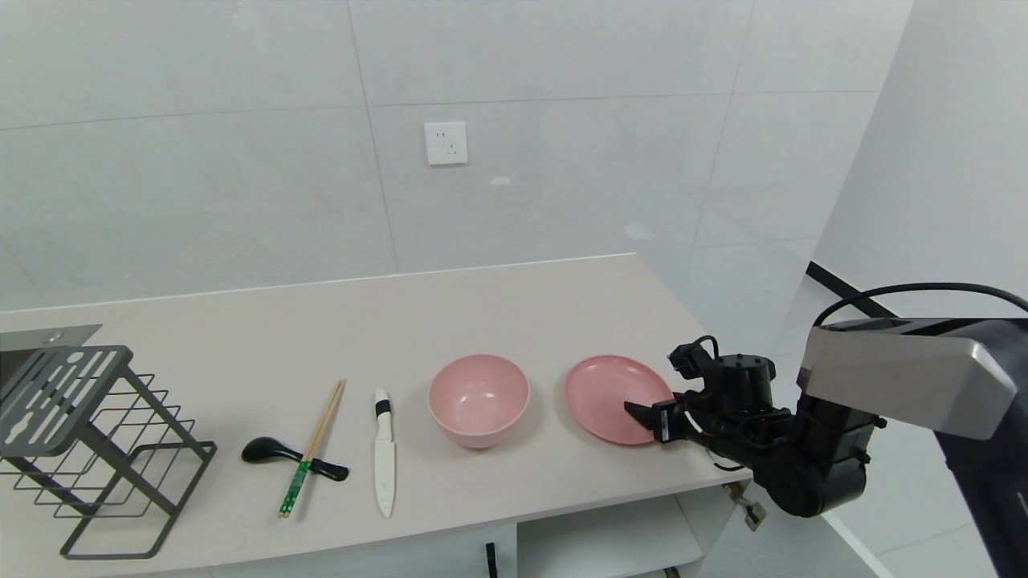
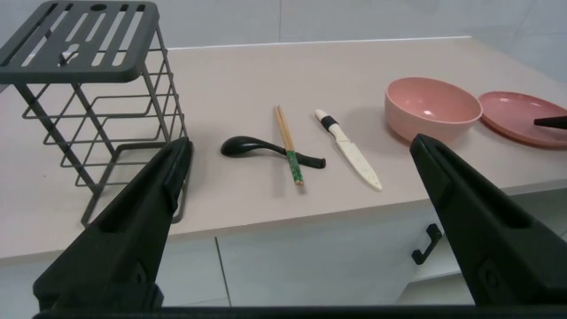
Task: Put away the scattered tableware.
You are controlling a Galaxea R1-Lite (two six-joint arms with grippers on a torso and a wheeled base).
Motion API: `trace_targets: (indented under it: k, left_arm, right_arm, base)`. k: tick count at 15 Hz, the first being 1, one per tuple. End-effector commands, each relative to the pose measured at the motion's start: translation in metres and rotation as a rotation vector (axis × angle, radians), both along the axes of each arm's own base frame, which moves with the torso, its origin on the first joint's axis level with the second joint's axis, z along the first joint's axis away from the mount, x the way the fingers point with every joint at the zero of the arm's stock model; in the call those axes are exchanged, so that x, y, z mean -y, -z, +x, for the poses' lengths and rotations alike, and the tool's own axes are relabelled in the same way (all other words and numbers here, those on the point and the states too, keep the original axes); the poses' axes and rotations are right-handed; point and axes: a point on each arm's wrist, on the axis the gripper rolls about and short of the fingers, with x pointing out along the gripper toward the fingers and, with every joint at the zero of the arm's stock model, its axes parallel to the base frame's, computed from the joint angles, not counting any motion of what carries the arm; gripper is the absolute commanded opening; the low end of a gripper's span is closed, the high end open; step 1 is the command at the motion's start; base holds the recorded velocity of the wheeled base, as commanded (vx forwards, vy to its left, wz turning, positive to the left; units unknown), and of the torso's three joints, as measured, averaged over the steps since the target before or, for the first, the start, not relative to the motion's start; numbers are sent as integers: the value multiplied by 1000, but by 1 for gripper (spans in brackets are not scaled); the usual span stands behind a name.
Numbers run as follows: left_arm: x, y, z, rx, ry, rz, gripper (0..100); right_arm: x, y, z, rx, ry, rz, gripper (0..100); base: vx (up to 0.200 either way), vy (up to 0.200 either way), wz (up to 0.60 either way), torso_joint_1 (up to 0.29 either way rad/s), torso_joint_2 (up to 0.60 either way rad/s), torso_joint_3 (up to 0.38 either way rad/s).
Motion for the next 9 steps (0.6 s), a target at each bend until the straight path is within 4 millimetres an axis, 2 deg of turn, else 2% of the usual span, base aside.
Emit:
trace_targets:
  k: [1, 3, 5, 7, 9]
  left_arm:
    - [0, 0, 0, -1, -1, -2, 100]
    - [0, 0, 0, -1, -1, -2, 100]
    - [0, 0, 0, -1, -1, -2, 100]
    - [0, 0, 0, -1, -1, -2, 100]
    - [0, 0, 0, -1, 1, 0, 100]
  right_arm:
    - [4, 13, -2, -40, 36, -10, 0]
    - [14, 16, 3, -49, 136, -3, 0]
    - [16, 4, 9, -9, 149, 21, 0]
    - [14, -33, 18, 130, 148, 101, 0]
    - [12, -66, 19, 219, 160, 194, 0]
  base:
    - [0, 0, 0, 0, 0, 0]
    - [0, 0, 0, 0, 0, 0]
    - [0, 0, 0, 0, 0, 0]
    - [0, 0, 0, 0, 0, 0]
    - [0, 0, 0, 0, 0, 0]
